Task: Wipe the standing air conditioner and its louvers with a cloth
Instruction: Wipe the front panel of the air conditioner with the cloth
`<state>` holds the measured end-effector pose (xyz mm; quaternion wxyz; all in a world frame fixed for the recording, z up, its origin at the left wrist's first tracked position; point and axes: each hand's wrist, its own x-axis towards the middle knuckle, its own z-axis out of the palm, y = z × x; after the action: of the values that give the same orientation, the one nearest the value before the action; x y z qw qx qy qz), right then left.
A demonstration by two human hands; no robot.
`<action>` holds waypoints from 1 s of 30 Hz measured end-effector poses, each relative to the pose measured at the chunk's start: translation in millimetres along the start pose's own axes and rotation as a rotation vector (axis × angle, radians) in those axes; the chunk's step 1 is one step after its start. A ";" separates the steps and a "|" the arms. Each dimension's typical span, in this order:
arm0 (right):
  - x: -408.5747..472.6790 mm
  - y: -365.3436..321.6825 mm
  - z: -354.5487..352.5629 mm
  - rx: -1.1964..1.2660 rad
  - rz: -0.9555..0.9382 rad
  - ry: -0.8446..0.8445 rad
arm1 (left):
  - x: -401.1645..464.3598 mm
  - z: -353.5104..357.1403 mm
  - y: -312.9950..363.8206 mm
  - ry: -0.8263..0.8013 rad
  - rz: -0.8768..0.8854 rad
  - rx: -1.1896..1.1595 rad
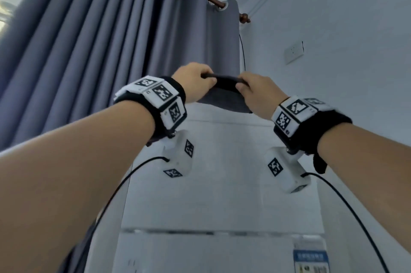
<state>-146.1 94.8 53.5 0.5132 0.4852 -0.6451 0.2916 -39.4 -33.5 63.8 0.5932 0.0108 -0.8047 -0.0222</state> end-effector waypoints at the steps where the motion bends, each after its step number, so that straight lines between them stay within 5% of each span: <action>1: -13.3 -2.9 -4.4 0.037 -0.011 -0.007 | -15.6 -1.4 2.5 0.003 0.029 -0.033; 8: -104.6 -17.9 -9.5 0.452 0.081 -0.269 | -107.7 10.7 14.1 -0.111 0.023 -0.205; 11: -125.7 -22.9 -9.1 0.388 0.093 -0.370 | -130.7 16.2 16.0 -0.134 -0.011 -0.225; 16: -131.0 -28.6 -16.7 0.322 0.167 -0.282 | -147.2 6.5 15.3 -0.192 -0.227 -0.418; 21: -118.2 -46.9 -9.4 0.454 0.148 -0.349 | -142.4 -13.8 7.5 -0.193 -0.221 -0.584; 26: -99.0 -67.1 24.8 0.335 0.063 -0.186 | -133.5 -35.9 -41.8 -0.081 -0.264 -0.427; 30: -57.9 -83.4 46.4 0.327 0.018 -0.271 | -112.8 -59.7 -100.3 0.017 -0.259 -0.133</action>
<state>-86.3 43.2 -25.5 0.3335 0.5912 -0.6566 0.3289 50.1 -130.1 -31.1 0.5915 0.0755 -0.7883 -0.1516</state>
